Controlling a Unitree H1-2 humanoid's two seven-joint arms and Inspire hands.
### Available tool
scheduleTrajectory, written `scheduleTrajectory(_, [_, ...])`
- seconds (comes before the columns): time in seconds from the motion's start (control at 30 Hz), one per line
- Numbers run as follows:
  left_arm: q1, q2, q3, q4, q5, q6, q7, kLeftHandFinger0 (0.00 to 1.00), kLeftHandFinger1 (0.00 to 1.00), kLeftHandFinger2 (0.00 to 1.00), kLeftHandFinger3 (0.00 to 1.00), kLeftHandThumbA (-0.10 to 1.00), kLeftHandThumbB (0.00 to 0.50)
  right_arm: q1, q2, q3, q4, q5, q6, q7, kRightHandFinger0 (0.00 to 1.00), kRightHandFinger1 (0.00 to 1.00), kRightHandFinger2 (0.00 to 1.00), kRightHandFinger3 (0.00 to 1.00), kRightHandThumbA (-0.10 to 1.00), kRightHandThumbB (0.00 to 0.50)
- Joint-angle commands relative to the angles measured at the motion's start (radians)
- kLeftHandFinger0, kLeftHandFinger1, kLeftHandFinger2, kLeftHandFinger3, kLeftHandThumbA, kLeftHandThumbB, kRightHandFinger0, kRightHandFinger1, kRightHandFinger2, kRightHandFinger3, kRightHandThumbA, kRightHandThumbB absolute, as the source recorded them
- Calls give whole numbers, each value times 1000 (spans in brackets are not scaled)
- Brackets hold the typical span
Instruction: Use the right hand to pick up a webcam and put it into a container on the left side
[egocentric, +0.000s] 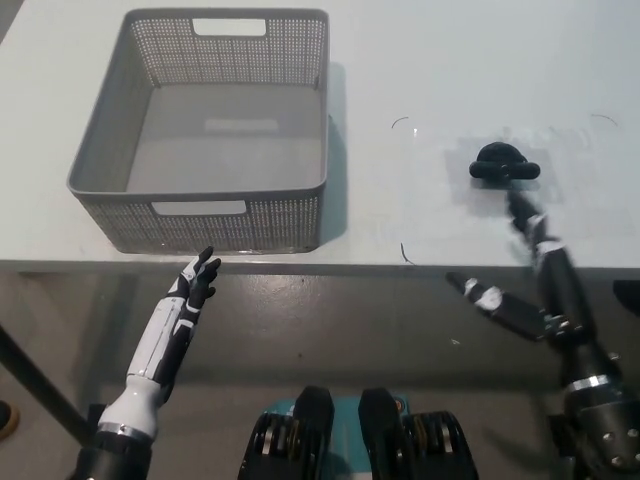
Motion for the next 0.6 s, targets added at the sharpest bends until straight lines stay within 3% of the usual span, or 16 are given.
scheduleTrajectory(0.0, [-5, 23, -2, -47, 2, -34, -21, 1000, 1000, 1000, 1000, 1000, 31, -71, -57, -50, -85, -135, -7, -78, 1000, 1000, 1000, 1000, 1000, 292])
scheduleTrajectory(0.2, [28, 22, 0, -81, 5, -16, -26, 1000, 1000, 1000, 1000, 1000, 26, -245, -196, -69, -143, -242, 187, -7, 1000, 1000, 1000, 1000, 964, 379])
scheduleTrajectory(0.23, [37, 23, 0, -83, 7, -18, -27, 1000, 1000, 1000, 1000, 1000, 20, -272, -219, -58, -131, -266, 190, -1, 1000, 1000, 1000, 1000, 951, 372])
scheduleTrajectory(0.4, [75, 18, 1, -93, -4, -23, -29, 1000, 1000, 1000, 1000, 1000, 14, -495, -332, 32, 50, -361, 226, 51, 1000, 1000, 1000, 1000, 838, 428])
scheduleTrajectory(0.47, [74, 20, 2, -92, 0, -23, -28, 1000, 1000, 1000, 1000, 1000, 26, -602, -364, 87, 167, -393, 247, 87, 1000, 1000, 1000, 1000, 887, 454])
scheduleTrajectory(0.57, [70, 26, 2, -85, 9, -32, -27, 1000, 1000, 1000, 1000, 1000, 34, -763, -377, 170, 385, -424, 248, 120, 1000, 1000, 1000, 1000, 930, 448])
